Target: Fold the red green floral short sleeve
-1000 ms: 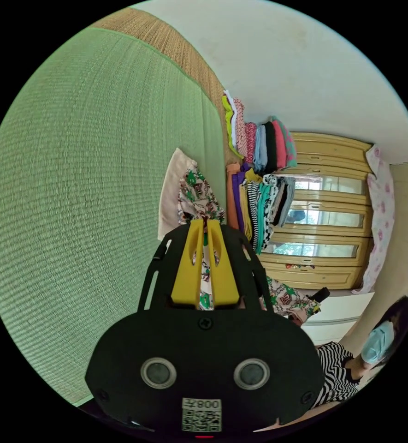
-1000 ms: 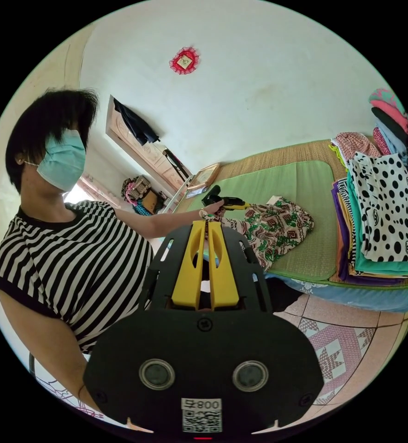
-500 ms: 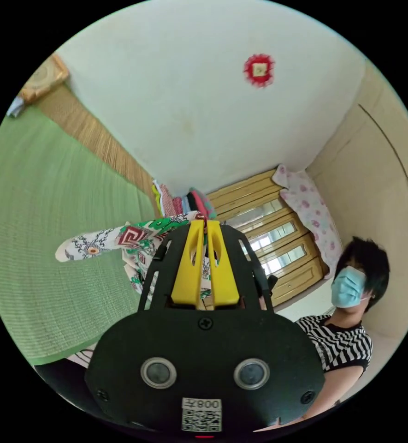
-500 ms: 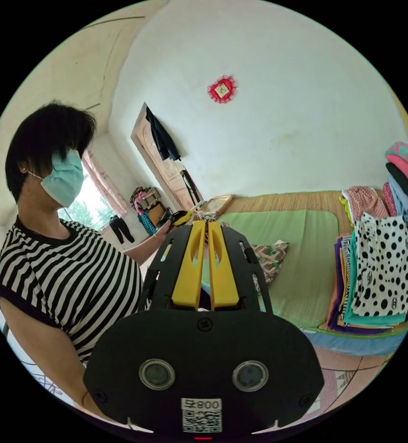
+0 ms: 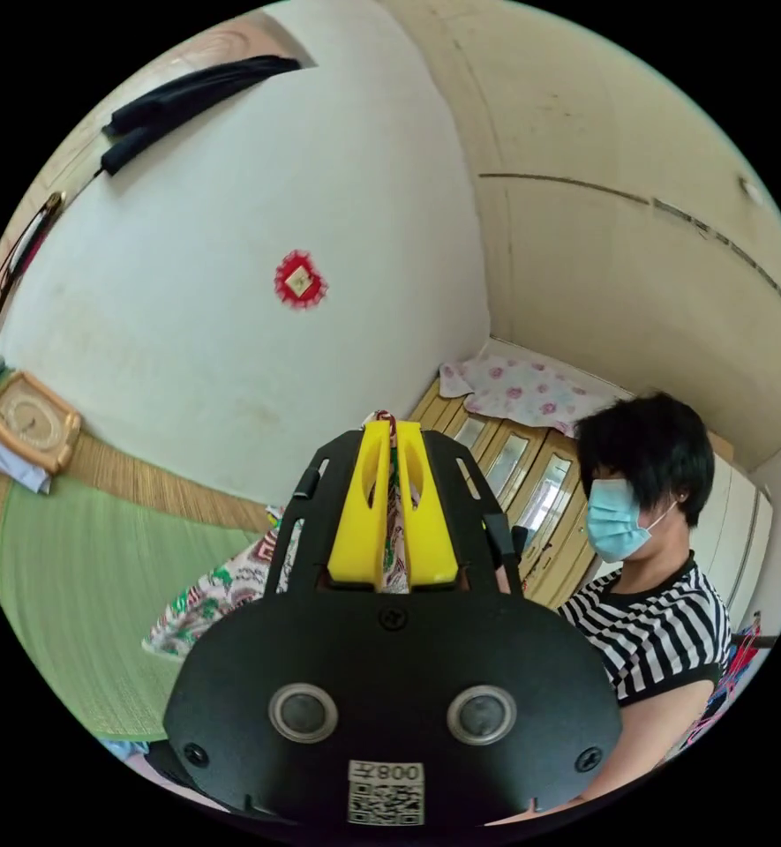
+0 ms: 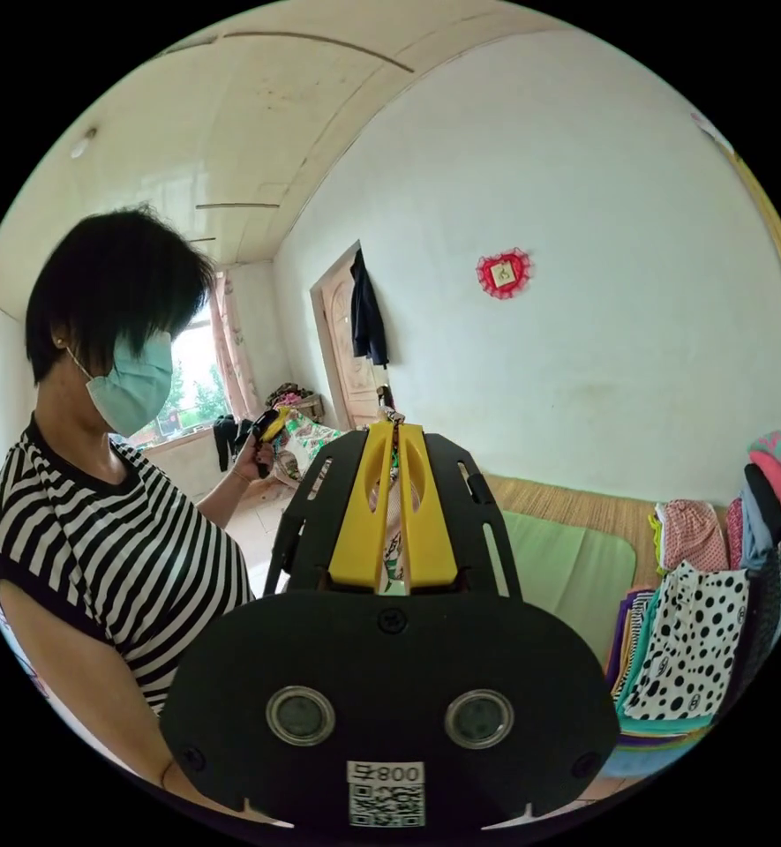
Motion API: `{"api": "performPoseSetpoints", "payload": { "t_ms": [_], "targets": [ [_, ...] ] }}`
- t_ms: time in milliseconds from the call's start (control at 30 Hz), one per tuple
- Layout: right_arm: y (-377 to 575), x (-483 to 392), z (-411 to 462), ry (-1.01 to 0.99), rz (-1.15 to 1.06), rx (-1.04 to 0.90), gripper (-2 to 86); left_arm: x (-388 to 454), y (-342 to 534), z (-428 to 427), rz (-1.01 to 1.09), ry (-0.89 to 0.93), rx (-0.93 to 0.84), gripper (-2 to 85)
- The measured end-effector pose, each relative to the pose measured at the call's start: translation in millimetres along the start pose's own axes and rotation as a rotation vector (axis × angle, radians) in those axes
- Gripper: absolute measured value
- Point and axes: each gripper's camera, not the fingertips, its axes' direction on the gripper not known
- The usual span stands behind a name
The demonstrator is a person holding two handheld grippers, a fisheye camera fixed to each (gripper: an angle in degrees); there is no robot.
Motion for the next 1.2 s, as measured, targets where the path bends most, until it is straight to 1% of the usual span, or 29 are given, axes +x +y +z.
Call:
{"api": "performPoseSetpoints", "payload": {
  "t_ms": [133,300,467,667,733,867,933,967,1033,1067,1100,1133,1200],
  "targets": [
    [-10,-6,-2,0.009,-0.030,0.033,0.4,42,-30,-20,0.114,-0.020,0.017,0.9],
    [-14,2,11,0.021,-0.023,0.029,0.5,61,-53,-35,0.158,-0.069,0.024,0.9],
    [-16,27,41,0.022,0.004,-0.004,0.4,50,-71,-36,0.122,-0.089,0.007,0.9],
    [-26,85,100,0.036,0.035,-0.076,0.5,5,-98,-19,0.070,-0.149,-0.012,0.9],
    [-31,111,125,0.043,0.046,-0.103,0.5,-24,-112,-3,0.051,-0.181,-0.031,0.9],
    [-39,189,202,0.082,0.089,-0.206,0.5,-88,-130,30,-0.018,-0.247,-0.074,1.0],
    [-38,232,242,0.094,0.127,-0.266,0.5,-142,-138,60,-0.074,-0.320,-0.134,1.1],
    [-35,263,271,0.090,0.166,-0.304,0.5,-156,-139,68,-0.094,-0.342,-0.149,1.1],
    [-28,310,313,0.081,0.235,-0.365,0.5,-220,-139,101,-0.173,-0.406,-0.236,1.3],
    [-20,342,343,0.081,0.276,-0.405,0.5,-236,-137,109,-0.198,-0.434,-0.251,1.3],
    [-11,375,374,0.090,0.323,-0.455,0.5,-270,-133,124,-0.236,-0.481,-0.287,1.4],
    [-6,391,389,0.095,0.347,-0.475,0.5,-306,-127,139,-0.288,-0.530,-0.336,1.6],
    [20,454,446,0.157,0.456,-0.575,0.5,-359,-111,155,-0.419,-0.545,-0.351,2.0]
  ]
}}
